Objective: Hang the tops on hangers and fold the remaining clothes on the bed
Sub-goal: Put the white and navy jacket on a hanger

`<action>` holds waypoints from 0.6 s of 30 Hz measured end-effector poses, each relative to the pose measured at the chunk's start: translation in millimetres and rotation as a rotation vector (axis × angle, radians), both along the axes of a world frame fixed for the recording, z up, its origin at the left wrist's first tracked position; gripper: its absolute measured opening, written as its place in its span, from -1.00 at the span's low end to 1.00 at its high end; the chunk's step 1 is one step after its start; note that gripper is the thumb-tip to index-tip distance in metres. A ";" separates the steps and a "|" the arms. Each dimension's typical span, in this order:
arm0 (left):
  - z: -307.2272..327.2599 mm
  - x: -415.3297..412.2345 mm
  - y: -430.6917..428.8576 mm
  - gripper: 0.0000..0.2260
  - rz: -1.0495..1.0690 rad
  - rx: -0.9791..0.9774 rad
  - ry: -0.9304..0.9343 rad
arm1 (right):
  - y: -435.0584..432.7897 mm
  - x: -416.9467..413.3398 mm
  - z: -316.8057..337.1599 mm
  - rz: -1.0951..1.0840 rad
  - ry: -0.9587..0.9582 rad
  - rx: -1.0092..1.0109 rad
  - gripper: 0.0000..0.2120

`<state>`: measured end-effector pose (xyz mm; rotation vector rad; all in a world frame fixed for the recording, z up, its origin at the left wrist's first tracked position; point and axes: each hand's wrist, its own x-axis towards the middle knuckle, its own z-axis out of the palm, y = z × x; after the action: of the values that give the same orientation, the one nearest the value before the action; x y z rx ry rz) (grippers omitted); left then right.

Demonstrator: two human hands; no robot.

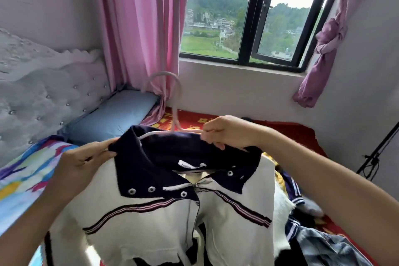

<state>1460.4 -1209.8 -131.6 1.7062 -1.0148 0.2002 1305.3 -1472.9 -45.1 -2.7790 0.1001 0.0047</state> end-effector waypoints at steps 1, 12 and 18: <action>-1.0 2.1 7.6 -0.74 0.003 0.024 0.036 | -7.3 -2.0 -2.6 0.021 0.012 -0.099 -0.75; -8.1 -2.2 -2.1 -0.36 0.145 -0.065 0.065 | -80.3 -59.4 -80.0 -0.156 0.147 0.392 -0.66; 9.6 9.3 -14.7 -0.64 0.148 -0.044 0.018 | -52.0 -33.5 -72.0 -0.403 -0.418 0.346 -0.63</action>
<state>1469.8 -1224.5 -121.9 1.7409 -0.8651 0.2998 1271.8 -1524.9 -117.1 -2.3137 0.4951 -0.5967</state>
